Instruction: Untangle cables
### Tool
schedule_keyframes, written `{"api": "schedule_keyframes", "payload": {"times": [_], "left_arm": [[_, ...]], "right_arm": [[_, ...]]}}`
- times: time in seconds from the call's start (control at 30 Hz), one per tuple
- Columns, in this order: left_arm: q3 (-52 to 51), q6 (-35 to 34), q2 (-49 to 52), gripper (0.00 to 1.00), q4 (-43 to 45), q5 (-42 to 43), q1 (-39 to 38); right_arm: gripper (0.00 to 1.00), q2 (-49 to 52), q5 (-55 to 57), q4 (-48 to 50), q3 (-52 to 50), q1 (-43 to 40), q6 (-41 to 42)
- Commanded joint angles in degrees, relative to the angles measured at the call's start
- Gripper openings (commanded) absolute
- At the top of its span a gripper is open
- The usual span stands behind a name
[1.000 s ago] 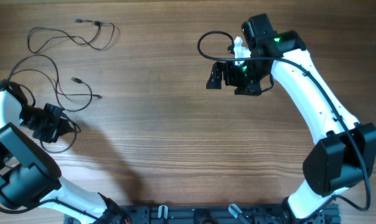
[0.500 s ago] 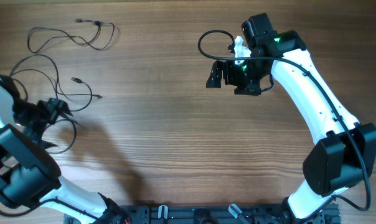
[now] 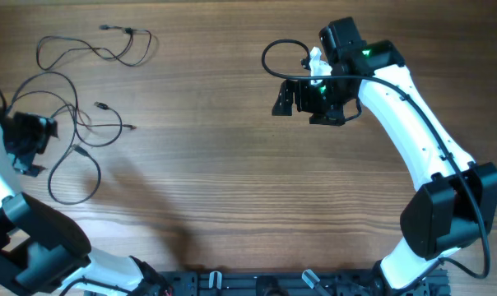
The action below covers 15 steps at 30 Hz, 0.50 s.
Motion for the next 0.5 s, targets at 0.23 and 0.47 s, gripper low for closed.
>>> {"api": "schedule_keyframes", "payload": {"times": [0.23, 0.47], "left_arm": [[-22.36, 10.43, -0.37, 0.64, 39.95, -0.98, -5.22], [-22.4, 33.42, 0.72, 0.5, 41.11, -0.92, -5.2]], "right_arm": [[1.0, 0.48, -0.48, -0.57, -0.11, 0.26, 0.22], [1.0, 0.48, -0.48, -0.46, -0.11, 0.26, 0.24]]}}
